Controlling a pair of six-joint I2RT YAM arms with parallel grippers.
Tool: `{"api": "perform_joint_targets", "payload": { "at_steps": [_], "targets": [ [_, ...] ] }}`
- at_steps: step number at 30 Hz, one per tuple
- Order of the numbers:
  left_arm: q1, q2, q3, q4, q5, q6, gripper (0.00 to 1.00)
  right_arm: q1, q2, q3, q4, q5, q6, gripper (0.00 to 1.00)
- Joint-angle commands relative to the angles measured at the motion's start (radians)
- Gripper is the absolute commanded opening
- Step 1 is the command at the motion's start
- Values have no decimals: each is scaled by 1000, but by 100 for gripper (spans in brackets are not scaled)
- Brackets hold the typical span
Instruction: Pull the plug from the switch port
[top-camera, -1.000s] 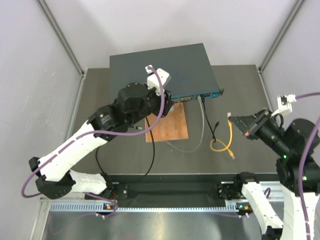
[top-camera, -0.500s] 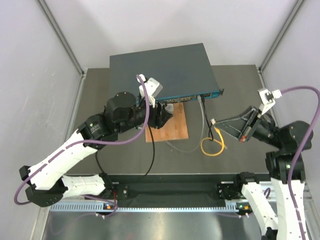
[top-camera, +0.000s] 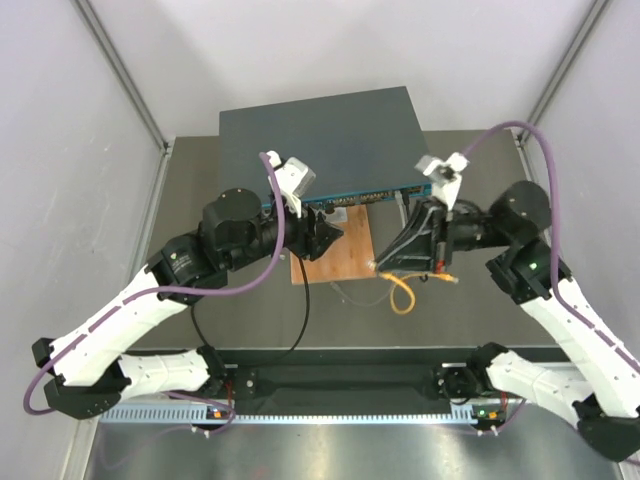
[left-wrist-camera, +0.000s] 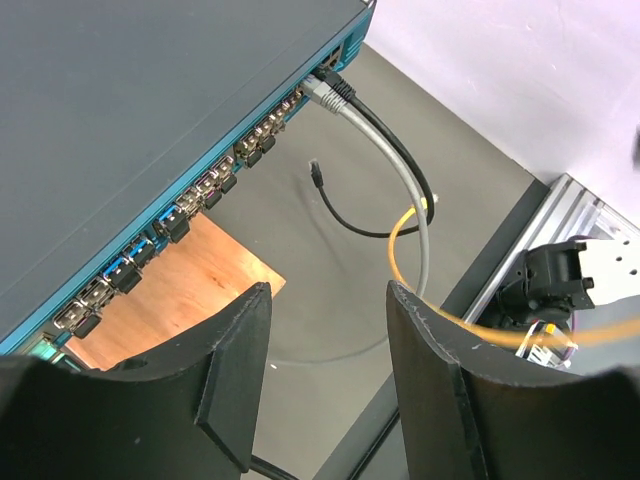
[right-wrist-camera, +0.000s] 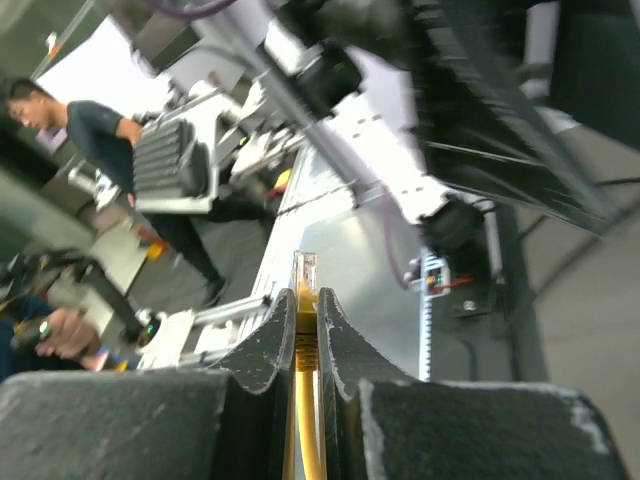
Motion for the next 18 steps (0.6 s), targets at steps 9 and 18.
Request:
{"api": "perform_joint_targets", "payload": {
  "at_steps": [9, 18],
  "targets": [
    [4, -37, 22, 7, -54, 18, 56, 609, 79, 40, 273, 108, -27, 0],
    [2, -69, 25, -16, -77, 12, 57, 864, 217, 60, 249, 124, -79, 0]
  ]
}}
